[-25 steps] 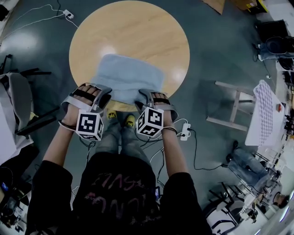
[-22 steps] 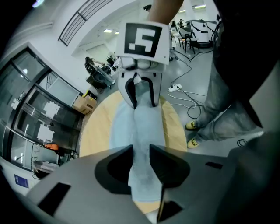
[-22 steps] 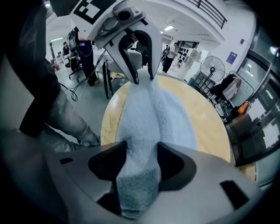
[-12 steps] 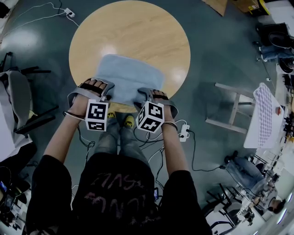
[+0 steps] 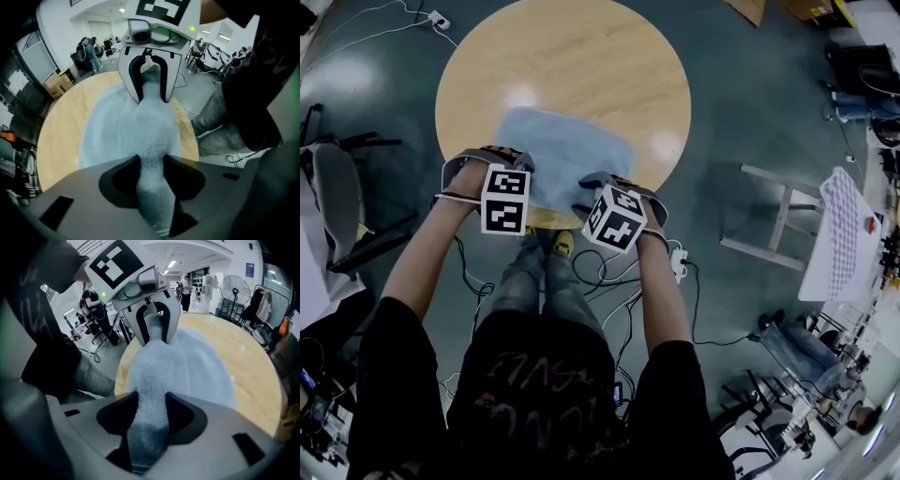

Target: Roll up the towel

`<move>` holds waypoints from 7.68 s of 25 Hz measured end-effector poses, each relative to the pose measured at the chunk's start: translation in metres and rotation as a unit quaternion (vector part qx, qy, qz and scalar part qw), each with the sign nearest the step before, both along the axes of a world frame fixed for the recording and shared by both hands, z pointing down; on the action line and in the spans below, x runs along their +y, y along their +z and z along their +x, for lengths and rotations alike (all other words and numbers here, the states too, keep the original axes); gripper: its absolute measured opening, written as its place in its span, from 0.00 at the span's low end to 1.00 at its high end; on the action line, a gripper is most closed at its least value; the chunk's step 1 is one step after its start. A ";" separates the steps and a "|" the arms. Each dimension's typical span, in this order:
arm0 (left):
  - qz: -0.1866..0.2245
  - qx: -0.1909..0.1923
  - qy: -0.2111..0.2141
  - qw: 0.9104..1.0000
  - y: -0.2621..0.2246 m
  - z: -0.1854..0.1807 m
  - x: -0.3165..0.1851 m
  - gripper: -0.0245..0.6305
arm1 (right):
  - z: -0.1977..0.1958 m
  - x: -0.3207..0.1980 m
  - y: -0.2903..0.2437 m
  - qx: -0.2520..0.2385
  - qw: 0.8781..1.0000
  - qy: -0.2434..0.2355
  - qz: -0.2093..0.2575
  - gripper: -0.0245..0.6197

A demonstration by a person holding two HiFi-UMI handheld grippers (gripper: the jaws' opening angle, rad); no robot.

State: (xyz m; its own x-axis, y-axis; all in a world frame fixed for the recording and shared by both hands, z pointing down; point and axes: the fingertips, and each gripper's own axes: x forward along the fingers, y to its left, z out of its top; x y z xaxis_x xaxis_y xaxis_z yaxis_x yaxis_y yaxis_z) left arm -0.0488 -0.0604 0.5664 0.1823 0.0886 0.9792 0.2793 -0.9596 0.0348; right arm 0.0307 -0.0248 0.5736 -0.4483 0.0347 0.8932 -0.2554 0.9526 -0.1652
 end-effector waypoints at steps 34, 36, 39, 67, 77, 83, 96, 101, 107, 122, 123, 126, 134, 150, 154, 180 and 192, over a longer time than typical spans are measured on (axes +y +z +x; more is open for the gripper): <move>-0.040 0.080 -0.082 0.993 -0.016 -0.004 -0.001 0.27 | 0.013 0.000 -0.055 -0.022 0.985 0.017 0.169 0.42; -0.040 0.083 -0.087 0.992 -0.016 -0.005 -0.001 0.26 | 0.010 0.009 -0.072 -0.029 0.980 0.020 0.196 0.40; -0.038 0.084 -0.089 0.992 -0.015 -0.007 -0.001 0.26 | -0.004 0.029 -0.076 -0.025 0.976 0.004 0.216 0.40; 0.150 0.032 -0.023 0.988 -0.019 0.007 0.020 0.38 | -0.005 0.024 -0.055 0.029 0.975 -0.030 0.219 0.37; 0.102 0.047 -0.042 0.993 -0.037 -0.006 0.028 0.39 | 0.005 0.006 -0.014 0.077 0.974 -0.027 0.209 0.34; 0.122 0.027 -0.042 0.991 -0.016 -0.012 0.022 0.45 | 0.004 0.003 -0.005 0.070 0.980 -0.040 0.180 0.33; -0.181 -0.006 -0.072 0.981 -0.037 -0.013 0.042 0.17 | 0.002 0.028 -0.030 -0.032 0.994 -0.035 -0.099 0.19; -0.240 -0.014 -0.084 0.967 -0.035 -0.016 0.041 0.17 | 0.002 0.033 -0.031 -0.040 0.982 -0.020 -0.183 0.19; -0.141 0.007 -0.098 0.985 -0.020 -0.009 0.000 0.21 | 0.007 -0.017 -0.019 -0.012 1.000 0.002 -0.025 0.28; 0.079 0.098 -0.134 0.983 -0.014 -0.001 -0.058 0.20 | 0.021 -0.053 -0.018 0.008 0.980 0.070 0.185 0.29; 0.084 0.104 -0.140 0.981 -0.014 -0.001 -0.058 0.20 | 0.021 -0.052 -0.018 0.005 0.979 0.076 0.188 0.28; 0.093 0.119 -0.159 0.976 -0.019 -0.001 -0.062 0.21 | 0.024 -0.051 -0.020 -0.001 0.977 0.092 0.193 0.27; 0.119 0.151 -0.207 0.959 -0.050 -0.009 -0.071 0.21 | 0.029 -0.060 -0.050 -0.043 0.965 0.166 0.199 0.27; 0.152 0.284 -0.371 0.871 -0.131 -0.024 -0.054 0.06 | 0.045 -0.041 -0.130 -0.131 0.899 0.321 0.267 0.05; 0.150 0.317 -0.407 0.844 -0.151 -0.027 -0.042 0.06 | 0.054 -0.030 -0.150 -0.150 0.879 0.361 0.274 0.05; 0.217 0.443 -0.467 0.733 -0.253 -0.034 0.003 0.05 | 0.107 0.019 -0.231 -0.210 0.796 0.467 0.323 0.05; 0.257 0.473 -0.446 0.716 -0.299 -0.032 0.007 0.05 | 0.132 0.028 -0.276 -0.256 0.752 0.486 0.365 0.05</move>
